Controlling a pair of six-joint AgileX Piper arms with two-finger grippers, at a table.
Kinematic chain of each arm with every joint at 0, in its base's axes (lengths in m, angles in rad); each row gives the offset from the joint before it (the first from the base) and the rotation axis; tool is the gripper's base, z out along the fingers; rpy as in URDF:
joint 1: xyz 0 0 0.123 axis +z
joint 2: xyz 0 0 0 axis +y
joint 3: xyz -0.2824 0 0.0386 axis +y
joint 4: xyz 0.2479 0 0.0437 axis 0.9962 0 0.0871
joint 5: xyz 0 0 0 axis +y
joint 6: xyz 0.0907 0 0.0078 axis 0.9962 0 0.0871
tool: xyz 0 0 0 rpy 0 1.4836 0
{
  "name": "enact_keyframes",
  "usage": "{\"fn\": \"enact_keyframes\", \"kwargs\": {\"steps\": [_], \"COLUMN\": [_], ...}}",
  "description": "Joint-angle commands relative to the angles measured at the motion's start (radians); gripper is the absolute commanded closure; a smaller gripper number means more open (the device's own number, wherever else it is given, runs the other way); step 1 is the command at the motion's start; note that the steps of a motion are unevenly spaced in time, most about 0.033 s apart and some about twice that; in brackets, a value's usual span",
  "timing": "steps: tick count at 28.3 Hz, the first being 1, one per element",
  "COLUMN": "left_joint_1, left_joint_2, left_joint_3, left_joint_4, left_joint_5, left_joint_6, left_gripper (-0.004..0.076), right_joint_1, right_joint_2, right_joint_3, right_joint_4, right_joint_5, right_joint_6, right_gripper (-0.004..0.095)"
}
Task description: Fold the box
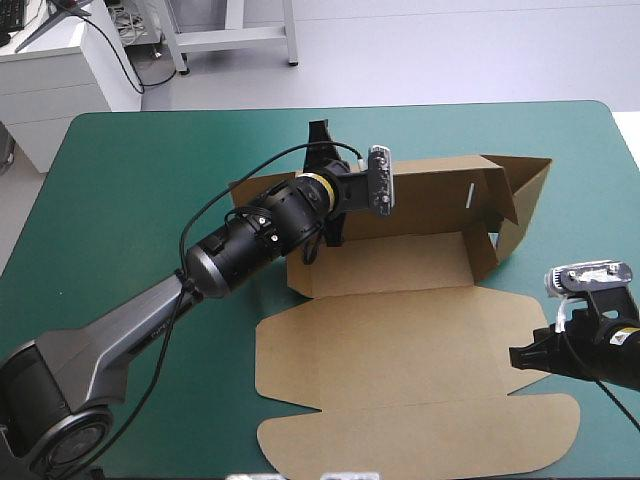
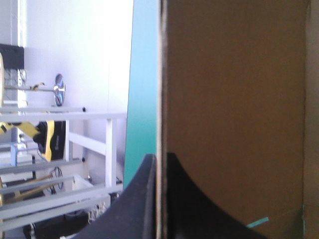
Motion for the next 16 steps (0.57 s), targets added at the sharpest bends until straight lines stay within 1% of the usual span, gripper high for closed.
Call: {"fn": "enact_keyframes", "kwargs": {"steps": [1,2,4,10,12,15,16], "left_joint_1": [-0.033,-0.049,-0.069,-0.127,-0.142,-0.152,-0.156], "left_joint_2": [-0.048,-0.046,-0.034,0.034,0.043,0.047,0.047], "left_joint_3": [-0.040,-0.040,-0.040,-0.013,0.011,0.061,0.083], "left_joint_4": [0.047,0.065,0.131,0.416,0.490,0.617,0.684], "left_joint_5": [-0.145,-0.182,-0.201,-0.189,-0.195,-0.203,-0.207], "left_joint_6": [-0.027,-0.057,-0.096,-0.290,-0.371,-0.536,-0.617], "left_gripper": [0.0732,0.0732,0.0732,0.0732,0.0732,0.0732,0.0732], "right_joint_1": [-0.004,-0.004,-0.004,-0.004,-0.004,-0.004,-0.004], "right_joint_2": [-0.005,-0.005,-0.005,-0.005,-0.005,-0.005,-0.005], "right_joint_3": [-0.020,-0.020,-0.020,-0.020,-0.020,-0.020,-0.020], "right_joint_4": [0.026,0.026,0.026,0.026,0.026,0.020,0.018], "right_joint_5": [-0.034,-0.039,-0.049,-0.053,-0.053,-0.057,-0.057], "right_joint_6": [-0.004,-0.004,-0.004,-0.004,-0.004,-0.004,-0.004], "right_gripper": [0.0927,0.0927,0.0927,0.0927,0.0927,0.0927,0.0927]}}
